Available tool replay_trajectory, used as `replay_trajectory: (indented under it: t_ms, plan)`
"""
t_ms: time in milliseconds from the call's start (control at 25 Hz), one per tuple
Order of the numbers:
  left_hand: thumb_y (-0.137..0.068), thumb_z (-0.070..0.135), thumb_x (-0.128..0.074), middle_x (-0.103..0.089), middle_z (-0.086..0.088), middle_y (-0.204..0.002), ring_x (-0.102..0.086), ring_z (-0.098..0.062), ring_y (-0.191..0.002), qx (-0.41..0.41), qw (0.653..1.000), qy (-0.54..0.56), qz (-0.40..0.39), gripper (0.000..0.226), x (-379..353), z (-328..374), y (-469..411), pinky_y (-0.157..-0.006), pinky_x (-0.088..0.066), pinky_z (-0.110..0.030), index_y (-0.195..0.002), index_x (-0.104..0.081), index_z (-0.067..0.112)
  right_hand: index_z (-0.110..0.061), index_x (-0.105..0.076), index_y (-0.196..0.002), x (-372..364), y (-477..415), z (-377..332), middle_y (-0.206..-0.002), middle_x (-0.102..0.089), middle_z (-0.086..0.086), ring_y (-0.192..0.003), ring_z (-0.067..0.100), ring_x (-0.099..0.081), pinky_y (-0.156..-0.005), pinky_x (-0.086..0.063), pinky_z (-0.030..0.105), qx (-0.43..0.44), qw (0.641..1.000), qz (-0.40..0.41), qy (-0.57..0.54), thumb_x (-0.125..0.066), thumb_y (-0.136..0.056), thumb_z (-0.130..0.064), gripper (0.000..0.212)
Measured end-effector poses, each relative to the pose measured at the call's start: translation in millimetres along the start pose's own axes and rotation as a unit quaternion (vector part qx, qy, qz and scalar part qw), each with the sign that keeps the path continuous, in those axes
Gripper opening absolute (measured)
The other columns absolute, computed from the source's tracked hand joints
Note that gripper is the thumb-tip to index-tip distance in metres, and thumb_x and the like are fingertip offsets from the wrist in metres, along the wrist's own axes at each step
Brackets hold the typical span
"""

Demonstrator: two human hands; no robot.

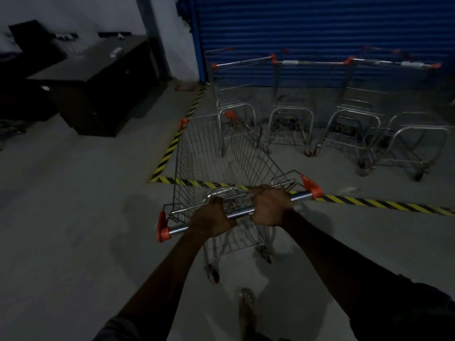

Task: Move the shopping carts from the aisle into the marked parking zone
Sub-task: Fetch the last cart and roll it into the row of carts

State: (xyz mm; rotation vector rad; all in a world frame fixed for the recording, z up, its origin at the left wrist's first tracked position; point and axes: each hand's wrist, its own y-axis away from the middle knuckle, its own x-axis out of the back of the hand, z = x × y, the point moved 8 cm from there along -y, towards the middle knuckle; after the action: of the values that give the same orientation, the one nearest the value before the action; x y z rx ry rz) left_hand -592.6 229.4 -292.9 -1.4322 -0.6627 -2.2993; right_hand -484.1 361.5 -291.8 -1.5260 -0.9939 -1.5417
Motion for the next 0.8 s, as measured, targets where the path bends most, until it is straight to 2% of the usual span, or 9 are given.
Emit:
replay_trajectory:
  t_ms: [160,240,400,480,520,680,720,800]
  plan:
    - [-0.061,0.073,-0.06,-0.058,-0.007,-0.14,-0.063,-0.029,-0.119,-0.001,1.0,-0.001,0.007,0.096,26,-34,-74,-0.093,-0.055,-0.04,-0.141,-0.05,0.021,-0.018,-0.073,-0.08,1,-83,6,-0.095,-0.073,0.001,-0.082,0.024,-0.069,-0.07,-0.057,0.034,0.037,0.999,0.016,-0.016,-0.059,-0.063,-0.042,0.033]
    - [-0.062,0.072,-0.061,-0.059,-0.006,-0.14,-0.063,-0.028,-0.119,0.003,1.0,-0.001,0.008,0.094,41,-52,-111,-0.093,-0.055,-0.04,-0.142,-0.05,0.023,-0.017,-0.073,-0.083,5,-124,8,-0.094,-0.073,0.002,-0.082,0.024,-0.069,-0.069,-0.055,0.034,0.029,0.999,0.013,-0.013,-0.057,-0.065,-0.04,0.033]
    - [-0.073,0.061,-0.073,-0.06,-0.009,-0.137,-0.063,-0.031,-0.118,0.017,1.0,-0.001,0.008,0.084,77,-82,-176,-0.093,-0.055,-0.041,-0.14,-0.051,0.016,-0.015,-0.067,-0.123,19,-210,10,-0.12,-0.068,0.007,-0.107,0.031,-0.067,-0.088,-0.056,0.039,-0.008,0.999,0.009,-0.053,-0.058,-0.074,-0.041,0.056]
    - [-0.072,0.06,-0.074,-0.06,-0.009,-0.137,-0.063,-0.03,-0.117,0.01,1.0,0.001,0.015,0.085,93,-99,-210,-0.093,-0.055,-0.04,-0.14,-0.052,0.015,-0.016,-0.064,-0.129,20,-251,11,-0.126,-0.065,0.007,-0.113,0.031,-0.065,-0.092,-0.054,0.039,-0.007,0.998,0.008,-0.062,-0.058,-0.075,-0.042,0.06]
    - [-0.072,0.059,-0.075,-0.06,-0.009,-0.138,-0.063,-0.03,-0.118,0.004,1.0,0.0,0.015,0.084,101,-106,-225,-0.093,-0.055,-0.04,-0.141,-0.052,0.015,-0.016,-0.066,-0.125,20,-271,11,-0.124,-0.067,0.005,-0.111,0.029,-0.065,-0.091,-0.054,0.037,-0.009,0.998,0.011,-0.06,-0.057,-0.075,-0.042,0.057]
    - [-0.074,0.053,-0.079,-0.06,-0.008,-0.139,-0.063,-0.03,-0.12,-0.021,1.0,0.006,0.016,0.082,137,-145,-291,-0.094,-0.054,-0.037,-0.143,-0.051,0.017,-0.021,-0.074,-0.088,12,-350,5,-0.103,-0.074,-0.004,-0.093,0.017,-0.07,-0.078,-0.052,0.027,-0.013,0.999,0.016,-0.036,-0.057,-0.066,-0.043,0.035]
    - [-0.074,0.054,-0.079,-0.06,-0.008,-0.139,-0.063,-0.029,-0.12,-0.023,1.0,0.009,0.012,0.083,144,-157,-307,-0.094,-0.054,-0.037,-0.143,-0.051,0.018,-0.021,-0.075,-0.086,11,-368,1,-0.104,-0.074,-0.003,-0.094,0.018,-0.07,-0.079,-0.052,0.028,-0.02,0.998,0.009,-0.057,-0.057,-0.065,-0.042,0.035]
    - [-0.072,0.058,-0.078,-0.061,-0.009,-0.137,-0.063,-0.029,-0.119,-0.022,1.0,0.011,-0.001,0.086,160,-184,-342,-0.093,-0.054,-0.036,-0.142,-0.051,0.017,-0.02,-0.076,-0.094,11,-409,-9,-0.111,-0.073,-0.002,-0.101,0.02,-0.07,-0.085,-0.056,0.031,-0.053,0.995,-0.032,-0.079,-0.06,-0.061,-0.042,0.043]
